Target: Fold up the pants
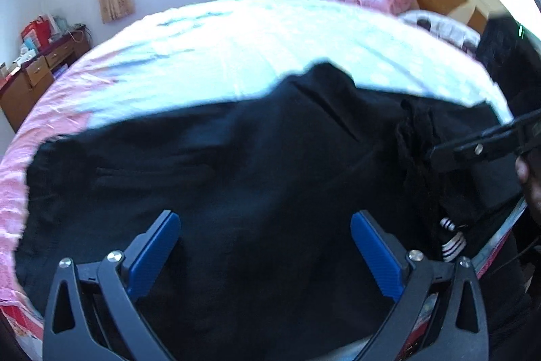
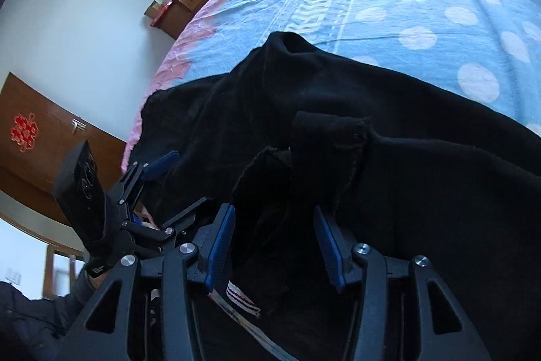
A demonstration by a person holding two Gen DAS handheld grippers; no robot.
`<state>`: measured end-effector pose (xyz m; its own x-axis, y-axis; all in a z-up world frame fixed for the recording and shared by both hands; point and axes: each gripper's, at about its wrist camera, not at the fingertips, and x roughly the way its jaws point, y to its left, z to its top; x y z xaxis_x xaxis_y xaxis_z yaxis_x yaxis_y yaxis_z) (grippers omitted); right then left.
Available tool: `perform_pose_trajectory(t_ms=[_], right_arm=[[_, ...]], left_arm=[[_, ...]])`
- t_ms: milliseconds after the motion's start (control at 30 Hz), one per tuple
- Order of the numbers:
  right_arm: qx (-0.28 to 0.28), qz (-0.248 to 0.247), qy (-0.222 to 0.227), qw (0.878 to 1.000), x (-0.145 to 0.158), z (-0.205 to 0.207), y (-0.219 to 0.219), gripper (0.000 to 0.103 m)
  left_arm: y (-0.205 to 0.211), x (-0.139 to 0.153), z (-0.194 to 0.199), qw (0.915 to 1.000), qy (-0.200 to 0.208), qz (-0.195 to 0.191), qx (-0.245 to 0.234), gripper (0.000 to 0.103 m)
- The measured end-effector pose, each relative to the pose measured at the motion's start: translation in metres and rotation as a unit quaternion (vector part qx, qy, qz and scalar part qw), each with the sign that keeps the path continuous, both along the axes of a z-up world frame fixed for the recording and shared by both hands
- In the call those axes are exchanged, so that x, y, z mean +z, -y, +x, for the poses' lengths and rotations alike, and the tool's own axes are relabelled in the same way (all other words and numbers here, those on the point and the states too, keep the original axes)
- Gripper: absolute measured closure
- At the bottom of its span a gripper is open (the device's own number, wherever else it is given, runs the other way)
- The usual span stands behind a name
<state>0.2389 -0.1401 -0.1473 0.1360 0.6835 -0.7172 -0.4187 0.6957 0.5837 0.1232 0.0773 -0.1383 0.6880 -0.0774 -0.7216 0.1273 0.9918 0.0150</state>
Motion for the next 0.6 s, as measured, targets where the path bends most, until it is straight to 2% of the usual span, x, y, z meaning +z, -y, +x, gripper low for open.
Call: perform_pose_trajectory(t_ms=[133,267,333,433,500,600], right_arm=[[0.009,-0.029,0.049,0.998,0.010,-0.015,-0.003,0.052],[0.003,-0.015,0.078,0.997,0.019,-0.027,0.000,0.052],[-0.002,-0.010,0.089,0.996,0.022,-0.033,0.002,0.052],[-0.005,-0.012,0.109,0.994,0.029,-0.037,-0.005,0.052],[-0.002,-0.023,0.122,0.992,0.032,-0.039,-0.013,0.051],[0.003,-0.029,0.128,0.991,0.033,-0.042,-0.017,0.051]], left_arm=[[-0.056,0.026,-0.011,0.9989,0.028,0.008,0.036,0.000],[-0.127,0.033,-0.008,0.9936,0.017,0.027,0.108,0.000],[-0.159,0.030,-0.006,0.9920,0.013,0.019,0.124,0.000],[-0.196,0.018,0.006,0.9891,-0.015,-0.038,0.141,0.000],[-0.217,0.005,0.012,0.9853,-0.032,-0.099,0.135,0.002],[-0.225,-0.009,0.021,0.9784,-0.053,-0.158,0.123,0.020]])
